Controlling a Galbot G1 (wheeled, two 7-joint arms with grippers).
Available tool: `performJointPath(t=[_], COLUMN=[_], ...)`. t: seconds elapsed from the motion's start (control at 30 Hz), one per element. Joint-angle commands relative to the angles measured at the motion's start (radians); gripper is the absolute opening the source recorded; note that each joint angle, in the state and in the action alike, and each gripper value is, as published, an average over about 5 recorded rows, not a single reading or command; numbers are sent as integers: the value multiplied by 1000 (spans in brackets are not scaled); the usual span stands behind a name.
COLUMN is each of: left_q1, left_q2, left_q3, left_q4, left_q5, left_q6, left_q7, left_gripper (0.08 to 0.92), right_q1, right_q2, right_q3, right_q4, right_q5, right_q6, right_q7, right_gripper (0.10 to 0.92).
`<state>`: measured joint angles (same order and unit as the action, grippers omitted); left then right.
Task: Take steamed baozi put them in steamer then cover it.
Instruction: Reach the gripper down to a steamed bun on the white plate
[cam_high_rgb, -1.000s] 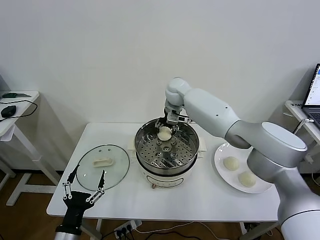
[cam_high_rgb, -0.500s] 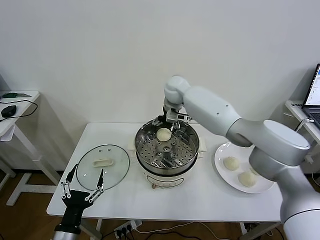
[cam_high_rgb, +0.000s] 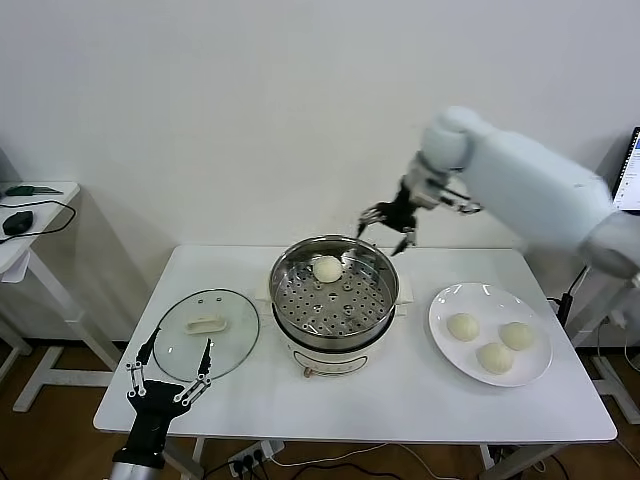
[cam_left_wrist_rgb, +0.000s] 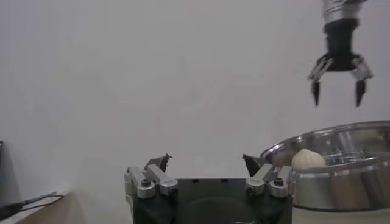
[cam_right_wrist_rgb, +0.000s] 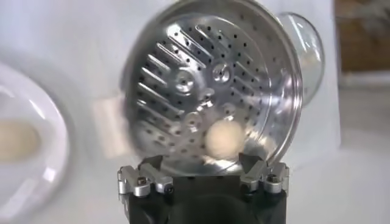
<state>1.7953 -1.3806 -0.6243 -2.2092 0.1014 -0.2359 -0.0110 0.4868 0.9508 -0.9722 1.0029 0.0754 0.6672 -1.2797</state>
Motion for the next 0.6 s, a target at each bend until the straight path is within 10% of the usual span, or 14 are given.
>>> performJointPath(t=[0.03, 0.6], left_q1=[-1, 4], left_q2=[1, -2], left_q3=[0, -10], left_q4=[1, 18], left_q5=[1, 1], left_q6=[-2, -8], left_q7=[0, -2], left_gripper=[823, 823], right_q1=[-10, -321], right_q2=[-261, -179], right_q3=[-128, -42], right_q4=[-67, -176], right_q5=[281, 99], right_q6=[-683, -720], right_q7=[-14, 136], right_gripper=[823, 823])
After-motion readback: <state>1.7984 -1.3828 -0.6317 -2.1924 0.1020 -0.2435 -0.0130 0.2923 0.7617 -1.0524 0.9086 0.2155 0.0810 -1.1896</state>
